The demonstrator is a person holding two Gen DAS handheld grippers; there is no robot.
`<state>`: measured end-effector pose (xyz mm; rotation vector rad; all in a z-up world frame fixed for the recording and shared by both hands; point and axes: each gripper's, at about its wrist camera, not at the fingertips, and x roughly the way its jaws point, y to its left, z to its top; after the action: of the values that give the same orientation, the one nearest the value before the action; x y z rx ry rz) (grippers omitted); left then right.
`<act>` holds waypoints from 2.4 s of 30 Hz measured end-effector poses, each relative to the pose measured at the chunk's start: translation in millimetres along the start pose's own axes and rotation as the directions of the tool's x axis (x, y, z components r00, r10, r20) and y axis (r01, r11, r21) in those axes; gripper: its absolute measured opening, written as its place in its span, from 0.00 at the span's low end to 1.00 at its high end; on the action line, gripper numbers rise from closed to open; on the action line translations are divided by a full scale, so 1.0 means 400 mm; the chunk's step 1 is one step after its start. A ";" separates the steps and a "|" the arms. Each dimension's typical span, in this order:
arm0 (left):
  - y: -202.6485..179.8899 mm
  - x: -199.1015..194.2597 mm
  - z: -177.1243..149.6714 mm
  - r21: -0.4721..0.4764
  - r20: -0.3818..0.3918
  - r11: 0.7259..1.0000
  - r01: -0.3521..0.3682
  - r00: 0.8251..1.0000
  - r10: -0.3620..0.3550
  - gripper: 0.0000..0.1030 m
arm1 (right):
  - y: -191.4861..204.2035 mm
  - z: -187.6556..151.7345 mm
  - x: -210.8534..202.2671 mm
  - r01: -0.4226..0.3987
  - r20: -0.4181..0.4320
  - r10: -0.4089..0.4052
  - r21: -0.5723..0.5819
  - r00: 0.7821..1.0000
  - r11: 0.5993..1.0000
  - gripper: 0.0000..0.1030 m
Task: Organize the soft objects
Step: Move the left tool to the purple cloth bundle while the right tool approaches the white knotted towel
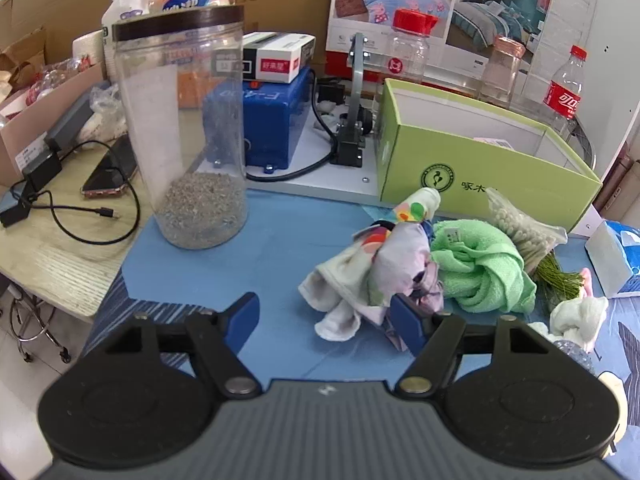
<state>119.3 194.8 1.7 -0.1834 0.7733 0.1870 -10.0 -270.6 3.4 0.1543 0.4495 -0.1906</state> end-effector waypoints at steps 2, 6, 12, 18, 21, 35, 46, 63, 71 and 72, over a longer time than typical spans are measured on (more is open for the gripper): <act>-0.005 -0.014 -0.006 0.016 0.006 1.000 -0.003 1.000 0.003 0.70 | 0.035 0.000 0.016 -0.063 0.033 0.063 0.015 0.997 0.998 0.59; 0.015 -0.045 -0.010 0.017 0.031 0.998 -0.058 0.998 0.057 0.70 | 0.182 0.001 0.122 -0.310 0.008 0.310 0.025 0.951 0.950 0.59; 0.081 -0.057 0.001 -0.057 0.033 0.991 -0.118 0.992 0.120 0.71 | 0.447 0.039 0.293 -0.527 -0.066 0.524 -0.026 0.849 0.850 0.59; 0.080 -0.032 0.005 -0.054 0.015 0.991 -0.121 0.992 0.122 0.71 | 0.527 0.007 0.407 -0.523 -0.258 0.494 -0.054 0.831 0.851 0.59; 0.056 -0.013 0.003 -0.030 -0.002 0.994 -0.102 0.995 0.102 0.71 | 0.448 -0.011 0.370 -0.488 -0.245 0.462 -0.054 0.852 0.871 0.59; -0.046 0.043 0.080 0.045 0.012 0.999 -0.027 1.000 0.027 0.74 | 0.145 0.002 0.230 -0.352 0.002 0.358 0.175 0.934 0.919 0.60; -0.110 0.206 0.164 0.131 -0.041 0.984 -0.124 0.991 0.130 0.74 | 0.177 -0.036 0.288 -0.369 -0.089 0.394 0.213 0.915 0.905 0.60; 0.055 -0.021 -0.094 0.163 -0.048 0.962 -0.220 0.972 0.230 0.74 | 0.225 -0.034 0.281 -0.434 -0.083 0.457 0.203 0.886 0.878 0.60; -0.018 -0.019 -0.086 0.224 -0.073 0.973 0.053 0.997 -0.037 0.79 | 0.251 -0.036 0.257 -0.458 -0.097 0.480 0.186 0.872 0.869 0.60; -0.028 -0.002 -0.090 0.229 -0.085 0.972 0.048 0.996 -0.029 0.79 | 0.254 -0.037 0.251 -0.463 -0.105 0.485 0.178 0.868 0.868 0.60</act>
<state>97.2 175.5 -21.8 0.0143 0.8649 0.0519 94.6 -184.1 -43.8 0.4223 0.5302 0.2788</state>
